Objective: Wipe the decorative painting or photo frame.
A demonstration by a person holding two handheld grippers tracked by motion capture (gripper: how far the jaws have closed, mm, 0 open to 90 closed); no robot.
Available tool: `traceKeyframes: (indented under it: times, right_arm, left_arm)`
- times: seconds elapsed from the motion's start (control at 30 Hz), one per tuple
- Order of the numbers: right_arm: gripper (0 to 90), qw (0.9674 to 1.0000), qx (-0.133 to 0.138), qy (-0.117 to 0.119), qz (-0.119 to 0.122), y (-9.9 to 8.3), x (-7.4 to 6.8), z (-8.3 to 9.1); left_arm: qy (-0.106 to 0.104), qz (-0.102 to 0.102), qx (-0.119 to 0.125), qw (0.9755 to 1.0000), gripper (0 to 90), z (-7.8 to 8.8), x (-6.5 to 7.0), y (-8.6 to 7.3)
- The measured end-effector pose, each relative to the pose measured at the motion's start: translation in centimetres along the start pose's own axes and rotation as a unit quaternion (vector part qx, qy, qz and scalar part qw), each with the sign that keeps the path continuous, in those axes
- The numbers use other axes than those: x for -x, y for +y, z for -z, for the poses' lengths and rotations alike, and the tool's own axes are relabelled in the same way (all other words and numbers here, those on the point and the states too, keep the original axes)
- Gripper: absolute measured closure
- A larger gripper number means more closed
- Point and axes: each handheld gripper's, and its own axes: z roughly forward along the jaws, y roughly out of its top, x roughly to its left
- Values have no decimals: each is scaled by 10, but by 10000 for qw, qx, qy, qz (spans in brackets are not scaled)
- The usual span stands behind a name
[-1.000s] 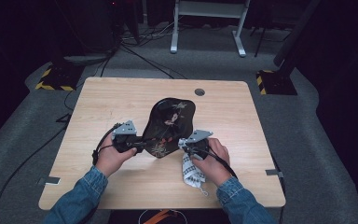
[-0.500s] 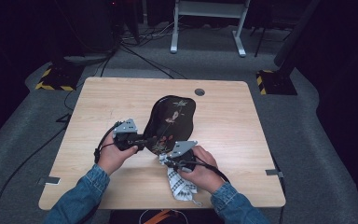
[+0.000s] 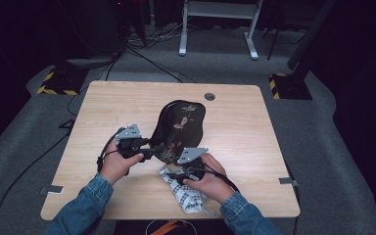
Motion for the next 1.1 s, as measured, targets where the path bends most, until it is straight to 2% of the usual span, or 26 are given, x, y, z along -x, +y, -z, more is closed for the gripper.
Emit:
traceKeyframes:
  times: [0.13, 0.23, 0.33, 0.47, 0.63, 0.8, 0.93, 1.03, 1.1]
  right_arm:
    - [486, 9989, 343, -192, -269, 2, 12, 19]
    - [462, 9963, 601, -405, -468, 3, 24, 35]
    - [451, 9944, 666, -607, -558, 3, 35, 47]
    - [452, 9901, 749, -852, -823, 2, 52, 60]
    - [438, 9863, 759, -1105, -960, 2, 71, 67]
    - [406, 9835, 858, -1149, -1102, 6, 90, 66]
    - [396, 9814, 819, -1182, -1272, 10, 104, 63]
    - [392, 9811, 911, -1096, -1306, 14, 110, 61]
    - [372, 9818, 976, -1006, -1281, 17, 112, 59]
  left_arm:
    - [75, 37, 57, 9999, 479, 5, 0, -1]
    - [125, 31, 118, 9998, 467, 11, 2, 0]
    - [142, 28, 179, 9997, 470, 17, 3, -1]
    - [236, 24, 164, 9996, 475, 22, 5, -4]
    - [327, 92, 67, 9994, 474, 27, 9, -9]
    - [388, 207, -4, 9990, 470, 26, 12, -16]
    - [493, 316, 18, 9983, 471, 23, 12, -19]
    - [559, 444, 72, 9974, 473, 21, 14, -19]
    - [605, 468, 84, 9970, 512, 21, 14, -18]
